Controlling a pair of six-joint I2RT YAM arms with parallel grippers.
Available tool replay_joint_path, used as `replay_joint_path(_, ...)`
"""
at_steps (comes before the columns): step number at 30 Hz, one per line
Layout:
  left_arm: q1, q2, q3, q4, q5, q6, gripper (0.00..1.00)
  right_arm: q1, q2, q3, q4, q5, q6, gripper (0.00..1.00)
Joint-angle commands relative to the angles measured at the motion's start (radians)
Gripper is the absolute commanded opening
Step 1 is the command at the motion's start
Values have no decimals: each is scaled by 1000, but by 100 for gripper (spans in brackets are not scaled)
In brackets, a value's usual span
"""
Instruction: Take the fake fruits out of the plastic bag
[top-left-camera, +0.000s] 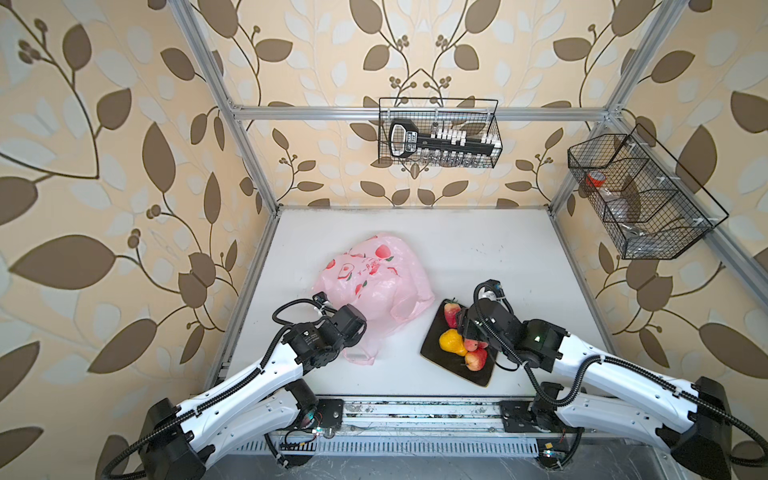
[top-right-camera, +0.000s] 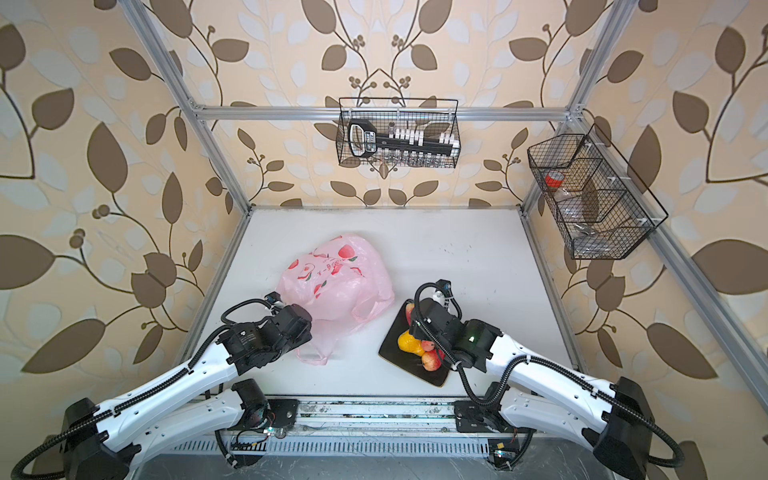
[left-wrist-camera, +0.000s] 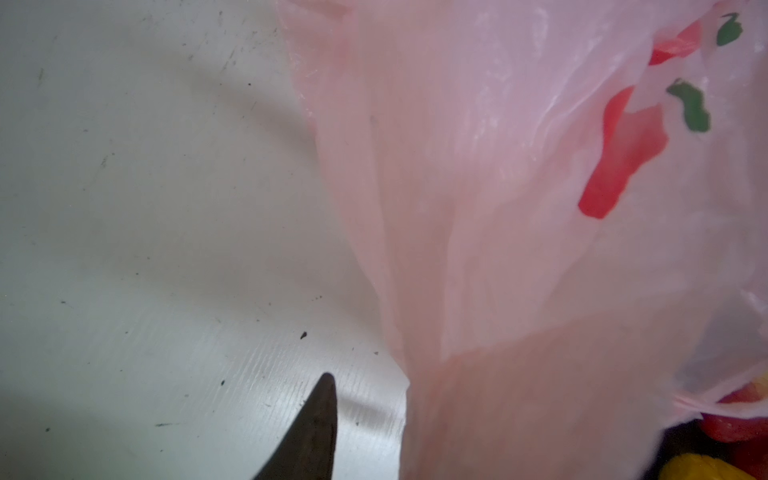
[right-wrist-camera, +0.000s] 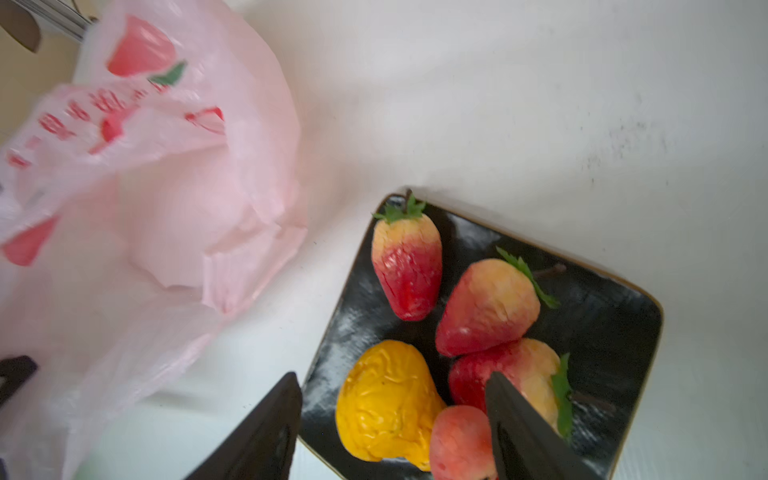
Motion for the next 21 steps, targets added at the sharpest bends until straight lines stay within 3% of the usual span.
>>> replay_joint_path(1, 24, -18, 20, -143, -91, -53, 33, -24, -1, 75, -8, 44, -91, 71)
replay_joint_path(7, 62, -48, 70, -220, -142, -55, 20, -63, 21, 108, 44, 5, -140, 71)
replay_joint_path(12, 104, -55, 169, -169, -120, 62, 2, -91, 48, 120, 122, -84, -160, 71)
replay_joint_path(21, 129, 48, 376, -53, -5, 373, 0, -126, 73, 135, 173, -160, -198, 70)
